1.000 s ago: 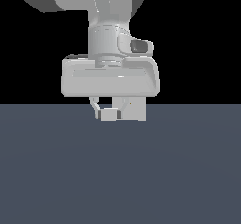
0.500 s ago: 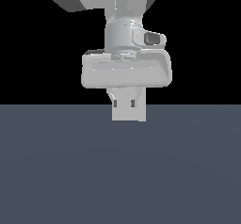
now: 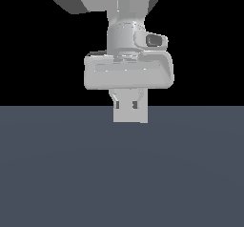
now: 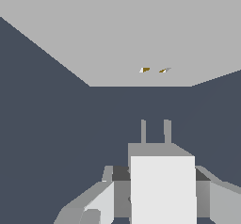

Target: Plug the charger into the wall socket.

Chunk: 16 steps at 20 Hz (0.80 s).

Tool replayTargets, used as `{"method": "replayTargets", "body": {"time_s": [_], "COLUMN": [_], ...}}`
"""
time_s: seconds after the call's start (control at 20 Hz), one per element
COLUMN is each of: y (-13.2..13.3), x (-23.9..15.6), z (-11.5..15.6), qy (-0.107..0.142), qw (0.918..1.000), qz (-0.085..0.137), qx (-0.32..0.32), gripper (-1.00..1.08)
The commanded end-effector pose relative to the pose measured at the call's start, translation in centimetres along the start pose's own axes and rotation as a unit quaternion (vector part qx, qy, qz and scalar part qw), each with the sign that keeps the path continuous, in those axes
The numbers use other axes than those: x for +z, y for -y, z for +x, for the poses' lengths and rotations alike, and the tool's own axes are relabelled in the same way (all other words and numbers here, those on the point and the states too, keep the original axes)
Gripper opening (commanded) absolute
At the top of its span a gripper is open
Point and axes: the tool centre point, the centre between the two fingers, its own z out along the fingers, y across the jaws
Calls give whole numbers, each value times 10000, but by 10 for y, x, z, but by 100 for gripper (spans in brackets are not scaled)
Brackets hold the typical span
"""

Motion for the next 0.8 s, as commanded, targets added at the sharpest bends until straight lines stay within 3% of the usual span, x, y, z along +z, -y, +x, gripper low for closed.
{"method": "replayTargets", "body": {"time_s": [0.0, 0.75], "y": [0, 0], "x": [0, 2], "z": [5, 45], "qy": [-2, -2], "qw": [10000, 10000], "qz": [0, 0], "qx": [1, 1], "gripper": [-100, -100]}}
